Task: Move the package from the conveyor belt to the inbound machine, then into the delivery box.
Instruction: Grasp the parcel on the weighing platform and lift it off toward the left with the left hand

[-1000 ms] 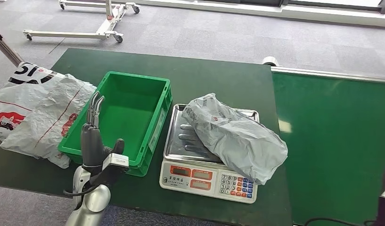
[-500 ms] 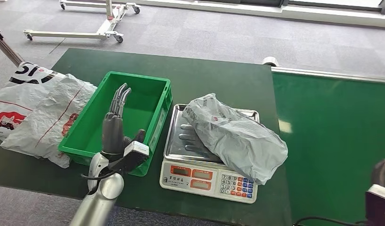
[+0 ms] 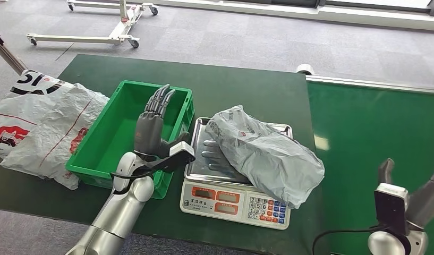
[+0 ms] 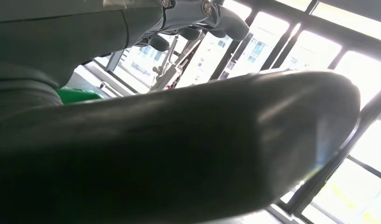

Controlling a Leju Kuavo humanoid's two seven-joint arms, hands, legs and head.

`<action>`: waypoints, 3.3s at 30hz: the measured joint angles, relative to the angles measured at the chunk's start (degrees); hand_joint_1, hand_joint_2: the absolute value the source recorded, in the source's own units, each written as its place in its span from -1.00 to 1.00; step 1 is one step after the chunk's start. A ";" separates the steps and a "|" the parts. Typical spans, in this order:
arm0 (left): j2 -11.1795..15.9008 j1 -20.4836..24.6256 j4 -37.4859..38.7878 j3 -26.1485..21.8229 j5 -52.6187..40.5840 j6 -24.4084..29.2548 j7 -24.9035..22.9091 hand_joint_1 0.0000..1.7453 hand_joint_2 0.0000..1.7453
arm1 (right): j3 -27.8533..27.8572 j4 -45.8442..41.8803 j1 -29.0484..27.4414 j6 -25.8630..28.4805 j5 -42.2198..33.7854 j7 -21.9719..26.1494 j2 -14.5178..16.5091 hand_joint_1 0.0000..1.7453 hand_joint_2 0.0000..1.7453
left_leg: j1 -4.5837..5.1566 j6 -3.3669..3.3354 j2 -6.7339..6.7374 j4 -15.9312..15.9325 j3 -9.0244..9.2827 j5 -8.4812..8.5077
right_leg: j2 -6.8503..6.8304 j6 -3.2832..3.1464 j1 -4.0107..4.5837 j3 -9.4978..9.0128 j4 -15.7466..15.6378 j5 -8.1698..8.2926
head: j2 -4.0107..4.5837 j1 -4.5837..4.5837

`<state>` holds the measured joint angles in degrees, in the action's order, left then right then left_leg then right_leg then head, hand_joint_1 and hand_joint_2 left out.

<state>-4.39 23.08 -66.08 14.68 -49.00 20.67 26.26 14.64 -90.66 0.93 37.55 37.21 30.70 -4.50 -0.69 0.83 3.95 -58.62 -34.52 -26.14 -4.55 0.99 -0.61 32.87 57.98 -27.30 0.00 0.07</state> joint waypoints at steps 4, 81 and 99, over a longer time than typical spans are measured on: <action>0.01 1.48 2.47 0.24 -0.76 0.07 -0.58 -1.00 -1.00 | -0.79 1.31 0.88 -0.09 0.03 -0.08 0.00 -1.00 1.00 | 0.00 0.00 -0.01 0.00 -0.03 0.00 | 0.00 0.00 0.00 0.01 0.00 0.00 | 0.00 0.00; -12.73 26.19 45.83 15.19 -18.18 -11.29 -7.09 -1.00 -1.00 | -9.38 20.86 9.51 -4.00 -0.62 0.89 5.76 -1.00 1.00 | 0.02 -0.01 -0.07 0.00 -0.08 0.09 | -0.04 0.00 0.00 0.02 0.03 0.08 | 0.00 0.01; -9.88 21.78 49.34 17.34 -19.84 -11.51 -10.28 -1.00 0.00 | -14.14 34.33 18.06 -6.46 -1.07 2.91 9.52 -1.00 1.00 | 0.01 0.06 -0.06 0.02 -0.03 0.16 | -0.03 -0.01 0.02 0.01 0.10 0.09 | 0.00 0.00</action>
<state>-14.27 44.86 -16.74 32.02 -68.84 9.16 15.98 0.51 -56.33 18.99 31.09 36.15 33.61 5.02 -0.68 0.90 3.89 -58.60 -34.55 -25.98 -4.59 0.98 -0.60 32.88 58.08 -27.22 0.00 0.07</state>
